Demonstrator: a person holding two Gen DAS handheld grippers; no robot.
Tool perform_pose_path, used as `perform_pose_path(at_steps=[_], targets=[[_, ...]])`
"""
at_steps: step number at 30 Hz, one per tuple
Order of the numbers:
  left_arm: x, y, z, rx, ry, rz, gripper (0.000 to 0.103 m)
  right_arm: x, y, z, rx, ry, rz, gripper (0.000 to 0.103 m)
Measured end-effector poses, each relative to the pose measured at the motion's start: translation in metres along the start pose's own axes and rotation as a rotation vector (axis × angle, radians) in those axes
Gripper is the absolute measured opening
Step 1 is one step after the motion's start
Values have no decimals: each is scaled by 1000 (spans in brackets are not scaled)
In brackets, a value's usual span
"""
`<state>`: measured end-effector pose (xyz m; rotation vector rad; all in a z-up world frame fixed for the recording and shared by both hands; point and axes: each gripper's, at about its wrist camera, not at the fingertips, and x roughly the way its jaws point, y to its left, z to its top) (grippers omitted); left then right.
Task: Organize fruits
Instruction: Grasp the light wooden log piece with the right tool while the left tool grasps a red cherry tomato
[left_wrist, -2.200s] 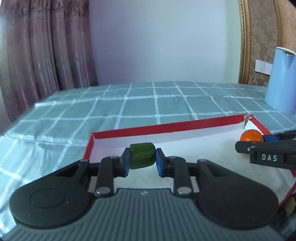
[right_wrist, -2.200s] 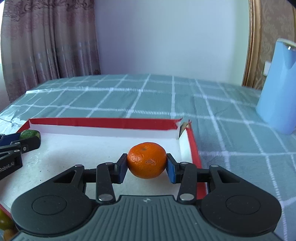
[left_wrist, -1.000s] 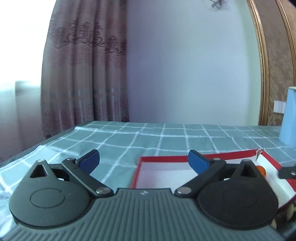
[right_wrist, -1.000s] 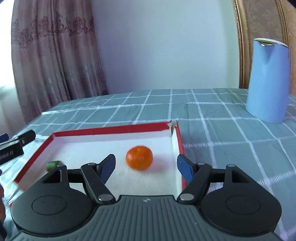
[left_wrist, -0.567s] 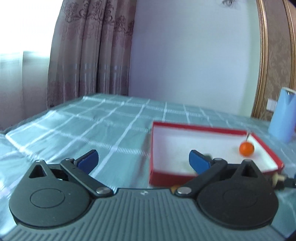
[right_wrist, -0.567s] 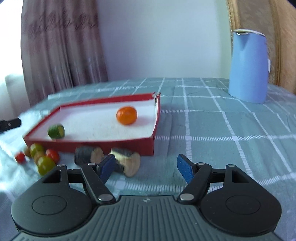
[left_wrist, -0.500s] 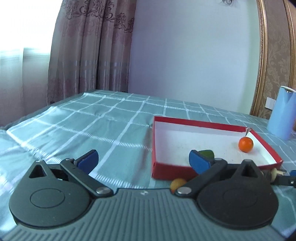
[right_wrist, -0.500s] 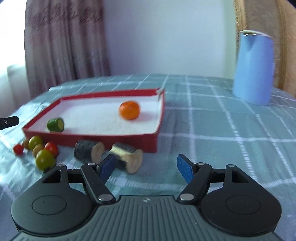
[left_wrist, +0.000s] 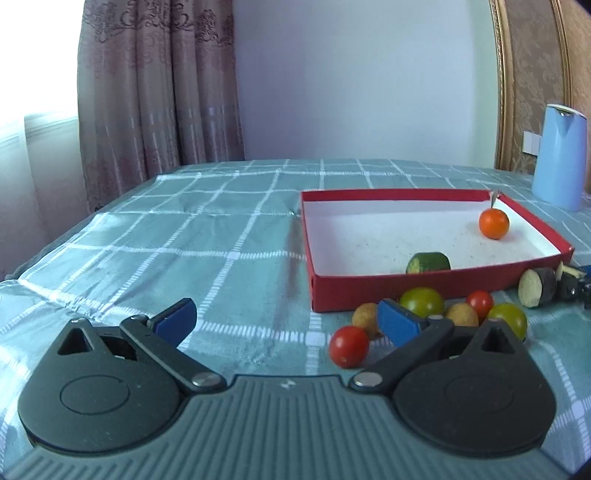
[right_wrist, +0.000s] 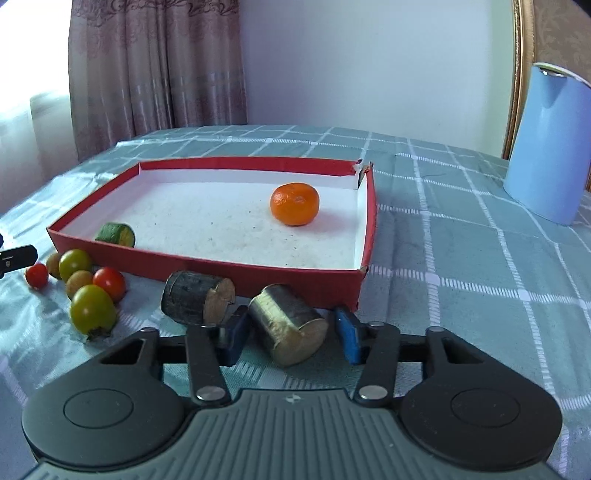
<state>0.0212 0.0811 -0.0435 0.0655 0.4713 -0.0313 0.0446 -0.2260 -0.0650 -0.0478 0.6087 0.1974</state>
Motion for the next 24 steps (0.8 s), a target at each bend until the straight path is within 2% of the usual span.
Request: perform_pose_path(at_steps=[6, 10, 11, 12, 14, 16, 18, 21, 22, 24], targets=[[13, -9, -4, 81, 112, -28, 103, -1, 1, 0, 6, -5, -1, 42], [13, -12, -6, 109, 98, -40, 102, -1, 0, 0, 9, -5, 1, 42], [11, -13, -7, 122, 90, -43, 98, -1, 0, 0, 9, -4, 1, 43], [10, -14, -8, 130, 84, -39, 88, -2, 0, -1, 6, -2, 0, 43], [10, -16, -9, 140, 82, -25, 81, -2, 1, 0, 3, -2, -2, 43], [12, -15, -8, 127, 85, -28, 69, -2, 1, 0, 6, -1, 0, 43], [12, -12, -8, 107, 93, -58, 47, -2, 1, 0, 7, -1, 1, 43], [8, -13, -10, 101, 88, -77, 33, -2, 1, 0, 7, -1, 1, 43], [6, -15, -11, 115, 83, -75, 32, -2, 1, 0, 8, -1, 2, 43], [5, -21, -13, 148, 70, -78, 22, -3, 1, -1, 8, -1, 2, 43]])
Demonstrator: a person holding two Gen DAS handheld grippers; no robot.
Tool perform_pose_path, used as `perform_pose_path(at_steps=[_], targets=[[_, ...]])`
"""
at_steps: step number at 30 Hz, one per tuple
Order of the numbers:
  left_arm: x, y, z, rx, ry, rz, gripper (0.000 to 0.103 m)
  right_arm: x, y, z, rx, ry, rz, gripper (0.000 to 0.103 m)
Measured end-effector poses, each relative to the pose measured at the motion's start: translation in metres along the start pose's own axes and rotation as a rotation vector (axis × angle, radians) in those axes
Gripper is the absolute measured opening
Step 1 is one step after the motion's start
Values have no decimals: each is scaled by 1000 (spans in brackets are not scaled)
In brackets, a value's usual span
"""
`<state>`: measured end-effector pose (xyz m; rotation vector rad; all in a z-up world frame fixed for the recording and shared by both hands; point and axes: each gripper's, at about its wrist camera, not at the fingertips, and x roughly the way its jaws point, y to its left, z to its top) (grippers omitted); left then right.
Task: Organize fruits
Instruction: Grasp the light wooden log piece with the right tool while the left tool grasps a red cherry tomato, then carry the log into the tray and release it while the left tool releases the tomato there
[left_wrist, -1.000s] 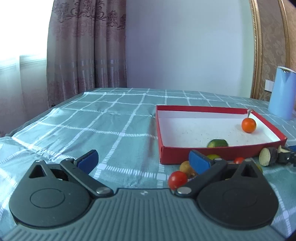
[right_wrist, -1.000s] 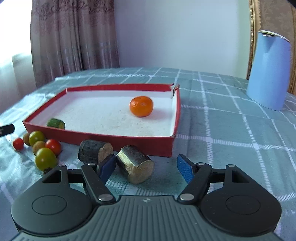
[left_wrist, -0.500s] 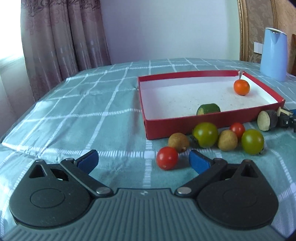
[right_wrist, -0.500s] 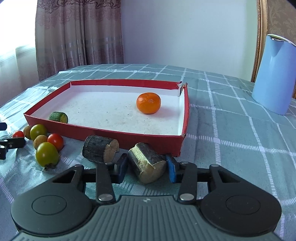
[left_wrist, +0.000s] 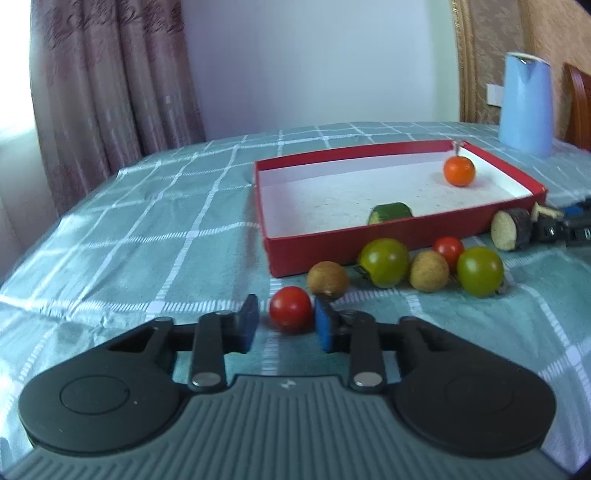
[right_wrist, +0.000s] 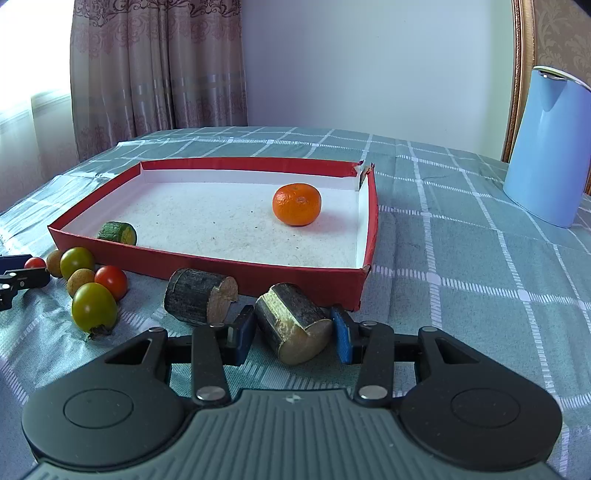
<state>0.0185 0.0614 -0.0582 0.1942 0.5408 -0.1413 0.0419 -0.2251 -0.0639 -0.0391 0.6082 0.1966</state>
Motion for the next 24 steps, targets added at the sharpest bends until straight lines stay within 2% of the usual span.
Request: perform_pose_path(at_steps=[4, 14, 24], targets=[[0, -7, -1, 37, -12, 18, 22, -1, 0, 0, 1, -2, -4, 43], [-6, -1, 1, -27, -22, -8, 22, -7, -10, -2, 76, -27, -24, 43], [-10, -6, 29, -40, -76, -40, 22, -27, -4, 3, 64, -137, -84, 43]])
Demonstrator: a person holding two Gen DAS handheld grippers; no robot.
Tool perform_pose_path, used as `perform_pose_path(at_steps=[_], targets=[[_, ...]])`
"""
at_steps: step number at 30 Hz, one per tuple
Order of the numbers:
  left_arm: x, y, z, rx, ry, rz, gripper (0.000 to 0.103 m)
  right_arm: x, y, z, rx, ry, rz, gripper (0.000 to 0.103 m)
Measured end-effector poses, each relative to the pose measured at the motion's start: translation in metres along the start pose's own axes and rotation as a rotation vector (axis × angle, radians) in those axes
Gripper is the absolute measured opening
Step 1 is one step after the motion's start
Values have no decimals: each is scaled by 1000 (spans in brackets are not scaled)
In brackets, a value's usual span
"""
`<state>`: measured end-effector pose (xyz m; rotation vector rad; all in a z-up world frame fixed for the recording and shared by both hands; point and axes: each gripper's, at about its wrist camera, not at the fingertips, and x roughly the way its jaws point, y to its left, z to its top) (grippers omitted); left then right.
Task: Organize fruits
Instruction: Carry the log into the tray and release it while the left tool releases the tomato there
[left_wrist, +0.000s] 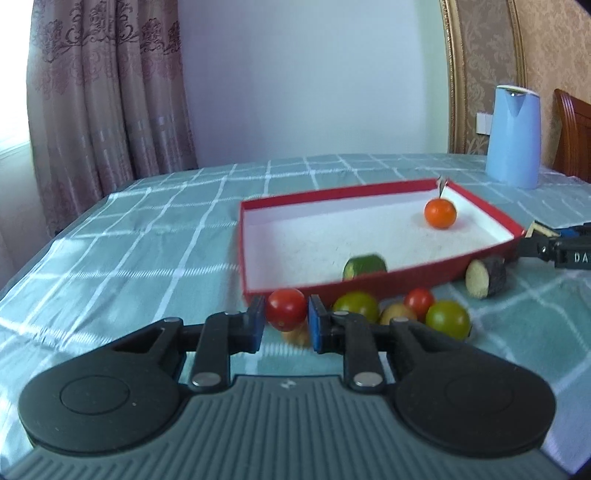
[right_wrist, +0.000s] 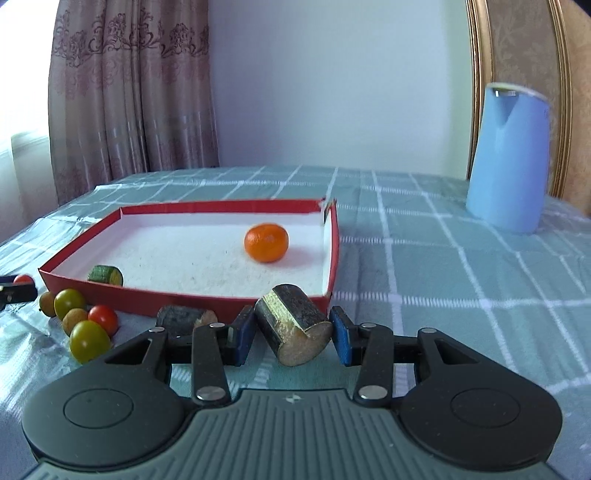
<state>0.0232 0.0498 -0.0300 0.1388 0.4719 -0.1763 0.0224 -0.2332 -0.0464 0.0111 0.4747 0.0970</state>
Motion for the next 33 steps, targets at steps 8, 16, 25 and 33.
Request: perform_pose_path(at_steps=[8, 16, 25, 33], targets=[[35, -9, 32, -17, 6, -4, 22, 22, 15, 34, -46, -13, 4, 43], [80, -13, 55, -43, 53, 26, 22, 62, 27, 49, -66, 52, 1, 43], [126, -9, 70, -71, 105, 93, 22, 102, 41, 59, -94, 127, 21, 43], [149, -2, 75, -89, 137, 128, 22, 108, 52, 66, -134, 81, 11, 43]])
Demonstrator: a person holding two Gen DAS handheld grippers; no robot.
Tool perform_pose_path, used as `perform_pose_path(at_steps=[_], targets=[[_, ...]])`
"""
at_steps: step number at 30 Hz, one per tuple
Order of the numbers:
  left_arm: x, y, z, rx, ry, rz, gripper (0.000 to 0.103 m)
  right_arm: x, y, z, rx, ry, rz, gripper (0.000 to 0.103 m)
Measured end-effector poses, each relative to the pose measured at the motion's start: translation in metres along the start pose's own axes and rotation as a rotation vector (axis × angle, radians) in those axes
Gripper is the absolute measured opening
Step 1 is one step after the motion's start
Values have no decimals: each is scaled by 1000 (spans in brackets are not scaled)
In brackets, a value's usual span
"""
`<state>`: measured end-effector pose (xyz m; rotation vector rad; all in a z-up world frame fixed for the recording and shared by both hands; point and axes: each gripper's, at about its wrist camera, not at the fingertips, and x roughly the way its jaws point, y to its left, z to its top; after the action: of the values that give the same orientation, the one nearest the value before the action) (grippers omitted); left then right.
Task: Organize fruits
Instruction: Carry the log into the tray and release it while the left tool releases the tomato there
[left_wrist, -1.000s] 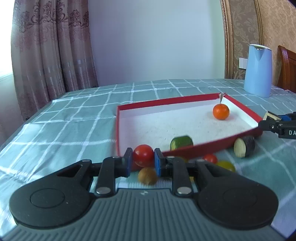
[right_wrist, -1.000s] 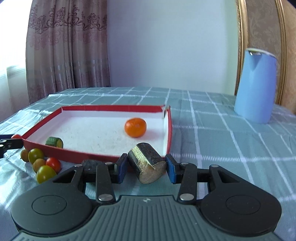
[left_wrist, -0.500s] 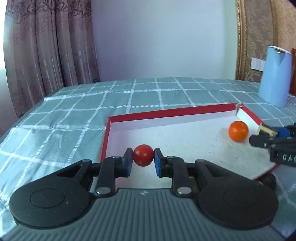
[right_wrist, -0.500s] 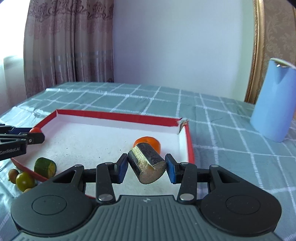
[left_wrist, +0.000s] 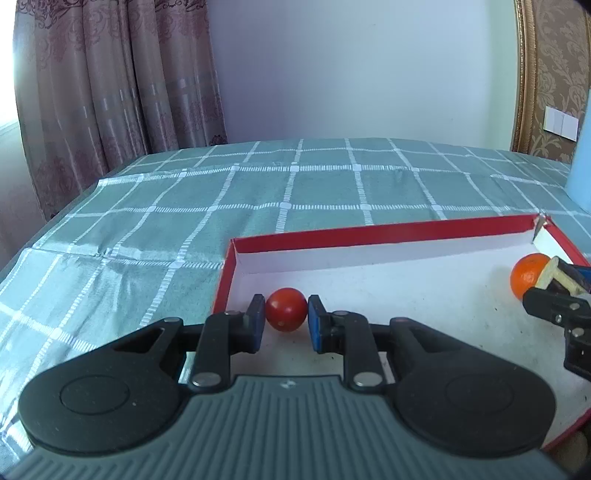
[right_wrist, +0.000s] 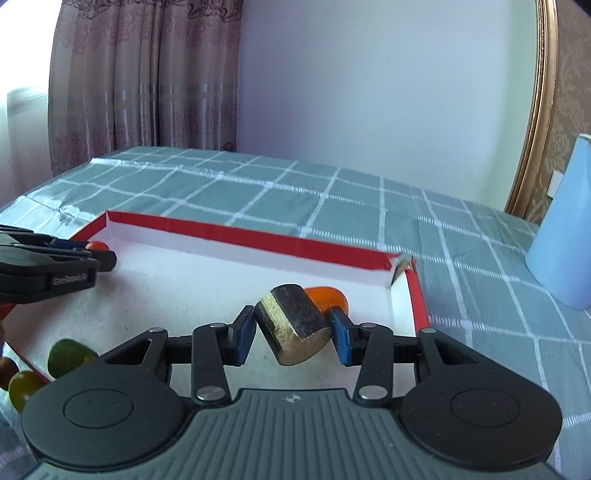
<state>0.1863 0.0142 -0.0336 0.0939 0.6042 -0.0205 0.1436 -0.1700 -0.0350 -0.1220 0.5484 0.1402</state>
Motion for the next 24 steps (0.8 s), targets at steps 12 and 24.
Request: perform_pose_path(at_steps=[12, 24], targets=[[13, 0, 3, 4, 24, 10, 22, 10, 23, 14, -86, -29, 45, 42], [13, -4, 1, 30, 33, -10, 24, 21, 49, 21, -160, -6, 57, 42]])
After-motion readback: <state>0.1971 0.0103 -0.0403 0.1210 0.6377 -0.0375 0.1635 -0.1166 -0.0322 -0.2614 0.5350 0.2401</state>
